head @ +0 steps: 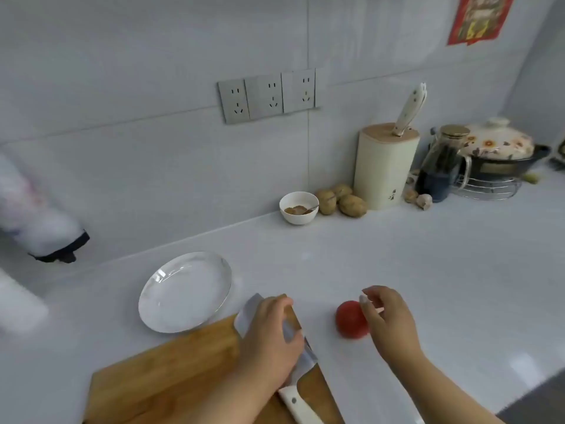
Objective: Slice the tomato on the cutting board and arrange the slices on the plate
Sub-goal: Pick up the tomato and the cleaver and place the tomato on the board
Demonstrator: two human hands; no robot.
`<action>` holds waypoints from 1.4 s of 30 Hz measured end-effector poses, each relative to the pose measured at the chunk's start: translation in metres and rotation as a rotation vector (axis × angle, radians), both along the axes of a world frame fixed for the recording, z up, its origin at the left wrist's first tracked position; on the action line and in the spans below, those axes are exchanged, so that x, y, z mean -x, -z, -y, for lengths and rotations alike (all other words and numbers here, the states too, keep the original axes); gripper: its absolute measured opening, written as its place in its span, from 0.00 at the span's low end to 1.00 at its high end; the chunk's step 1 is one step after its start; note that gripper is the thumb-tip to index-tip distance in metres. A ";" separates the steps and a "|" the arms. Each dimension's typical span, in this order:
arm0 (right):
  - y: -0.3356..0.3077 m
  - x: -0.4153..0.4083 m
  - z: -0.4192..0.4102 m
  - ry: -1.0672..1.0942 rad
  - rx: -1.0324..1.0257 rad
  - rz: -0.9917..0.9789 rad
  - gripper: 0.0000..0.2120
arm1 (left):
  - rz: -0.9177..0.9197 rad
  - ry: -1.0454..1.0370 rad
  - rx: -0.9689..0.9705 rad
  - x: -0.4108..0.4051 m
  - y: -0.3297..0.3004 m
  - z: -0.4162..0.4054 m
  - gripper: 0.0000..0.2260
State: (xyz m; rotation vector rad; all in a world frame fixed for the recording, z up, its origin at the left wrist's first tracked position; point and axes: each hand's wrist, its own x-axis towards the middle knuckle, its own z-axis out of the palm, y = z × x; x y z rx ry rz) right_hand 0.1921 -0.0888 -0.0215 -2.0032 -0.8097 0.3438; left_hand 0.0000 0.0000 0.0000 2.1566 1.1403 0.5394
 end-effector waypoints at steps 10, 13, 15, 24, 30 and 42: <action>0.021 -0.021 -0.012 -0.021 0.259 -0.223 0.15 | -0.322 0.238 0.114 -0.101 0.027 -0.003 0.34; 0.025 -0.022 -0.014 -0.047 0.269 -0.255 0.13 | -0.379 0.273 0.132 -0.112 0.031 -0.004 0.29; 0.025 -0.021 -0.014 -0.037 0.253 -0.265 0.13 | -0.377 0.282 0.110 -0.114 0.031 -0.004 0.24; -0.013 0.010 -0.038 -0.065 0.103 -0.186 0.15 | -0.183 0.158 -0.029 -0.081 0.005 -0.021 0.31; -0.037 0.069 -0.071 -0.266 0.074 -0.174 0.18 | -0.092 -0.054 -0.034 -0.009 -0.015 -0.037 0.34; -0.029 0.192 -0.084 -0.573 0.151 -0.185 0.13 | 0.019 -0.318 0.087 0.130 0.000 -0.023 0.33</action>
